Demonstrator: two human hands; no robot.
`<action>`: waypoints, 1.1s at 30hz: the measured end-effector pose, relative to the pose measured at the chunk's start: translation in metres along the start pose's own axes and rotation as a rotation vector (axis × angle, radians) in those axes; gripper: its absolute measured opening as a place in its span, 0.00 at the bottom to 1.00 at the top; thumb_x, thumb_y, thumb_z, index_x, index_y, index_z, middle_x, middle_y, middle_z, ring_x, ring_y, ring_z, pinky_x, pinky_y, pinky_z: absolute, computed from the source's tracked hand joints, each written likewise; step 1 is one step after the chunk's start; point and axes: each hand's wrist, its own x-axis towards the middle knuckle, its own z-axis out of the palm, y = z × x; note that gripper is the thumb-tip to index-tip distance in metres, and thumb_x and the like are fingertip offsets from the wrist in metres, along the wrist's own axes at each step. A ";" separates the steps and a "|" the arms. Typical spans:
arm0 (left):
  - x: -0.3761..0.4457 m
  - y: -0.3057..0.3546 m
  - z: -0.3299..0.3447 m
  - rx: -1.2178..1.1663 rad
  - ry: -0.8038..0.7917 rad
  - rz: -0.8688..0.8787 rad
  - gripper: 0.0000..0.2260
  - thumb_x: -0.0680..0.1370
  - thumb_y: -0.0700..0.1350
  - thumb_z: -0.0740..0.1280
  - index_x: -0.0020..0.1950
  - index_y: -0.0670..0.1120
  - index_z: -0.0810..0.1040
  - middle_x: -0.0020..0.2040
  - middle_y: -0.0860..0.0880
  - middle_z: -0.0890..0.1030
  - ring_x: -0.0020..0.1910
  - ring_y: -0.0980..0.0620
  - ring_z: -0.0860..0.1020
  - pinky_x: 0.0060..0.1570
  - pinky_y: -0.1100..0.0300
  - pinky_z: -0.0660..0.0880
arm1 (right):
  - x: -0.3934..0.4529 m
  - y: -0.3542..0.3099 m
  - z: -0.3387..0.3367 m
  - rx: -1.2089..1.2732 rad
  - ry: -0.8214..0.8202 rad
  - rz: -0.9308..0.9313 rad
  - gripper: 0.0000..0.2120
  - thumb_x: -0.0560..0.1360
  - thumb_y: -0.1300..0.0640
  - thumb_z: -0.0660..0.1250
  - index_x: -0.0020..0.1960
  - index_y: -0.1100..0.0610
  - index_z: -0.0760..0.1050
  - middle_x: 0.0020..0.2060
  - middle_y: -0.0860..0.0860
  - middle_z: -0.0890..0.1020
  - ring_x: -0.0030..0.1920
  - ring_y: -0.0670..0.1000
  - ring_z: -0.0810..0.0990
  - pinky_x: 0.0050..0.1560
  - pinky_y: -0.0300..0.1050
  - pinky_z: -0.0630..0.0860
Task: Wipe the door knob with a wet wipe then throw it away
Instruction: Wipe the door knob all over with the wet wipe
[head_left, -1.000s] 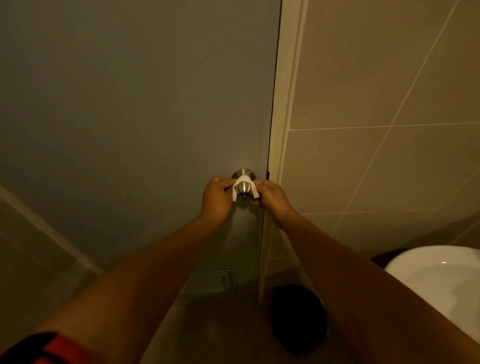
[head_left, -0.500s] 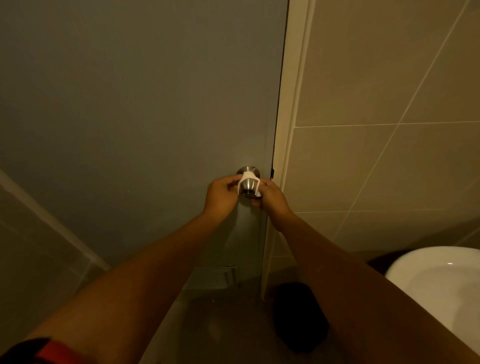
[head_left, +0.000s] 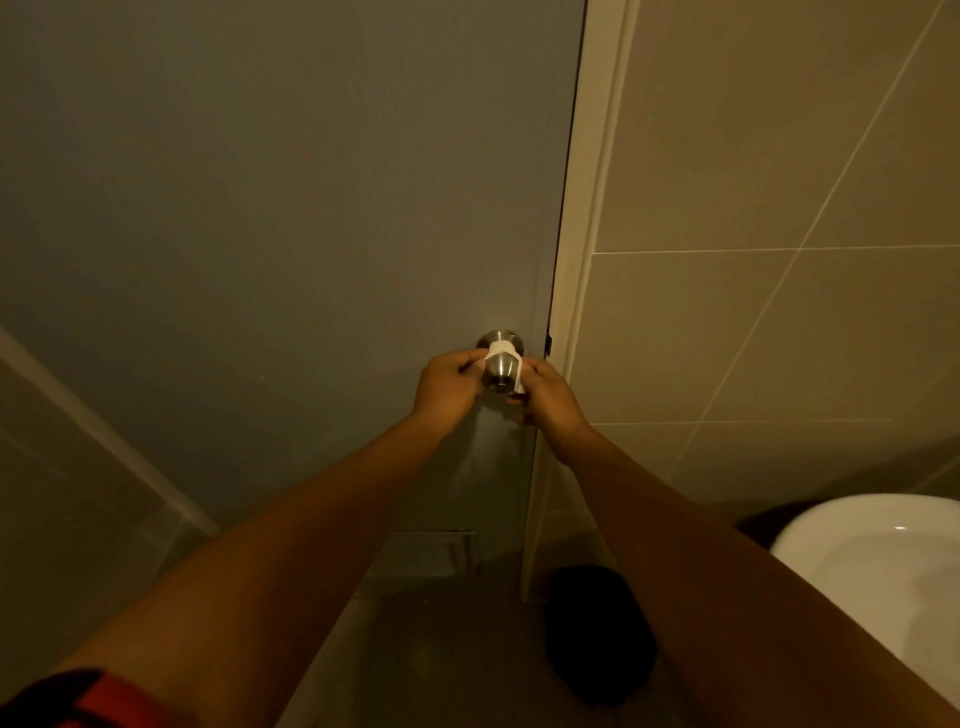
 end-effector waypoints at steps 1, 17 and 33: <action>-0.001 0.000 -0.002 0.017 -0.010 -0.006 0.15 0.80 0.41 0.63 0.65 0.45 0.79 0.62 0.45 0.81 0.59 0.46 0.80 0.63 0.53 0.76 | -0.002 0.001 0.001 0.011 0.007 0.008 0.15 0.82 0.50 0.55 0.65 0.54 0.71 0.56 0.56 0.79 0.51 0.55 0.79 0.47 0.49 0.78; -0.032 -0.003 -0.013 -0.005 0.020 -0.098 0.09 0.74 0.40 0.66 0.49 0.45 0.85 0.48 0.41 0.86 0.49 0.41 0.83 0.56 0.47 0.80 | -0.044 -0.020 0.007 -0.187 0.264 -0.022 0.14 0.76 0.59 0.60 0.61 0.54 0.73 0.56 0.59 0.80 0.54 0.60 0.80 0.56 0.59 0.80; -0.003 -0.004 -0.006 -0.049 0.028 -0.064 0.13 0.76 0.37 0.65 0.59 0.45 0.83 0.53 0.41 0.84 0.48 0.43 0.82 0.47 0.57 0.79 | -0.018 -0.027 0.004 -0.238 0.310 -0.102 0.10 0.73 0.57 0.72 0.52 0.61 0.83 0.42 0.56 0.84 0.45 0.56 0.83 0.53 0.56 0.81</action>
